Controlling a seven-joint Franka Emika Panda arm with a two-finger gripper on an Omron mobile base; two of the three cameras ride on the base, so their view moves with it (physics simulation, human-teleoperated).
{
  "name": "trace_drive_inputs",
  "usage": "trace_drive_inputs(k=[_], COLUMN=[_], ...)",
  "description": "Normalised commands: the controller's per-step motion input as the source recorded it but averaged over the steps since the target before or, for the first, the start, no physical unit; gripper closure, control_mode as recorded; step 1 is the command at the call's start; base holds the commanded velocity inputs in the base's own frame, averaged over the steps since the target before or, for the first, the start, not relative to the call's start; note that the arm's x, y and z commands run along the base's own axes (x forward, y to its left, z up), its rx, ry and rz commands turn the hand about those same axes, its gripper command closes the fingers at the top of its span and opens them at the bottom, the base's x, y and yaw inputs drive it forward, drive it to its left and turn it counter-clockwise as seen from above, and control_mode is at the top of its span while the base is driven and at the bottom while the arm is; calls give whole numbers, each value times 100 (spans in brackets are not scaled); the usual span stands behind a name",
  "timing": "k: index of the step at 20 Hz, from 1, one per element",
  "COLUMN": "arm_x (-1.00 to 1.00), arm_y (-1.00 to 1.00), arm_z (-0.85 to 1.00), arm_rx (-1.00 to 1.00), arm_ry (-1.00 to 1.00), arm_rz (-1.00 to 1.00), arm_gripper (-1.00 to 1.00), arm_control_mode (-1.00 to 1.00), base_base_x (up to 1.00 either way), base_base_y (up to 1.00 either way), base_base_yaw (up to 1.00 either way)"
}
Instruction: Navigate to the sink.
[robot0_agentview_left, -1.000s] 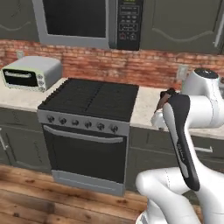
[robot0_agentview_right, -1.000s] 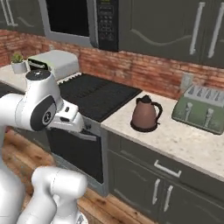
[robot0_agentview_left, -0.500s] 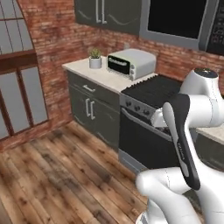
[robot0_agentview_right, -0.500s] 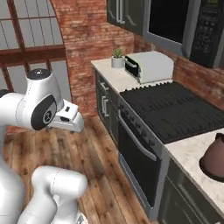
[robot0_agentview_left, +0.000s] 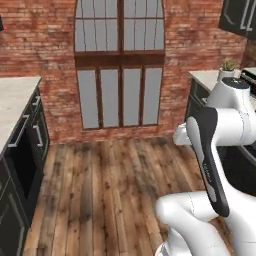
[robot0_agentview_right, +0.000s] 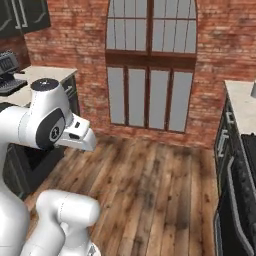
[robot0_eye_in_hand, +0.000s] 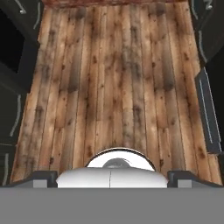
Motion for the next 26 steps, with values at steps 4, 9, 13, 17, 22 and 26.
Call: trace_drive_inputs(k=[4, 9, 13, 17, 22, 26], arm_x=[0, 0, 0, 0, 0, 0], arm_y=[0, 0, 0, 0, 0, 0], arm_z=[0, 0, 0, 0, 0, 0], arm_rx=[0, 0, 0, 0, 0, 0], arm_ry=[0, 0, 0, 0, 0, 0], arm_rz=[0, 0, 0, 0, 0, 0], arm_gripper=[-100, -100, -100, -100, -100, -100], arm_control_mode=[100, 100, 100, 100, 100, 100], base_base_x=[0, 0, 8, 29, 86, 100], base_base_y=[0, 0, 0, 0, -29, -71], base_base_yaw=[99, 95, 91, 88, 69, 45])
